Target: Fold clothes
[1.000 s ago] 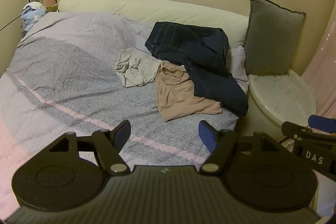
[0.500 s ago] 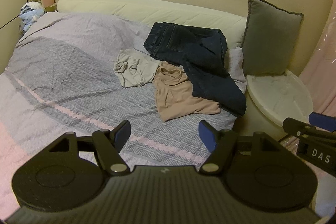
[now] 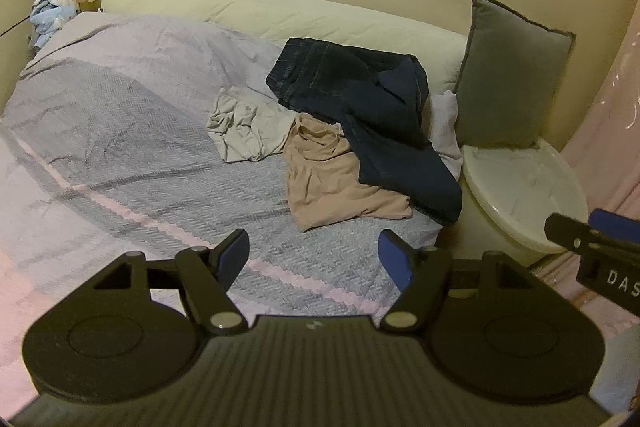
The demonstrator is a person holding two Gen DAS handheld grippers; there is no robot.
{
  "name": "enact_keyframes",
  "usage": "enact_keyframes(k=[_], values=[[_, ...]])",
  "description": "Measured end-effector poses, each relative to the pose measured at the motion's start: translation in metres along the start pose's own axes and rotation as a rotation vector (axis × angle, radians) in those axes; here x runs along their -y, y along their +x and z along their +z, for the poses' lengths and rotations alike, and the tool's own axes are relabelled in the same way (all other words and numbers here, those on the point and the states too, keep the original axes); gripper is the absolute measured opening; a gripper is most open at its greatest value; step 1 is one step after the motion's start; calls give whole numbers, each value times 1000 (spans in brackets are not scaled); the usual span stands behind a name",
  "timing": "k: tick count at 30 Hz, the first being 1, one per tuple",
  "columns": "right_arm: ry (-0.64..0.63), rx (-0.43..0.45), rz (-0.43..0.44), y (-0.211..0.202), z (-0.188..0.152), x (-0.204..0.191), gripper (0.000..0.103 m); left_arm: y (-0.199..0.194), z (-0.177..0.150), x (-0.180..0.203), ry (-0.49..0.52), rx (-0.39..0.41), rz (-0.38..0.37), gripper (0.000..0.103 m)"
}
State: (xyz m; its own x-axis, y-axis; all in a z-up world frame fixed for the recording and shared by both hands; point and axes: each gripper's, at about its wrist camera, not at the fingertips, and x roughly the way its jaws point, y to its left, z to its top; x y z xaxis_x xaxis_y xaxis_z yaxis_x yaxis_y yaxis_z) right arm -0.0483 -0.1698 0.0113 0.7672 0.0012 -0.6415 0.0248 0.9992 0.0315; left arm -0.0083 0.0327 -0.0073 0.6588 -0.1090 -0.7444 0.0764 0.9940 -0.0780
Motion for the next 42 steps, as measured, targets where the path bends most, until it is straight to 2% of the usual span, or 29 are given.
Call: enact_keyframes(k=[9,15,31,42], values=[[-29,2,47,39,16,6,57,29,16,-5,-35,-21,-19,68],[-56,-45,90,92,31,13,48,67,39,-6,-62,-51,-31,67],[-97,-178,118,261,86,68,36,228,128,28,-71,-192,-20,65],[-121,-242,147,379,107,81,36,330,170,49,-77,-280,-11,65]])
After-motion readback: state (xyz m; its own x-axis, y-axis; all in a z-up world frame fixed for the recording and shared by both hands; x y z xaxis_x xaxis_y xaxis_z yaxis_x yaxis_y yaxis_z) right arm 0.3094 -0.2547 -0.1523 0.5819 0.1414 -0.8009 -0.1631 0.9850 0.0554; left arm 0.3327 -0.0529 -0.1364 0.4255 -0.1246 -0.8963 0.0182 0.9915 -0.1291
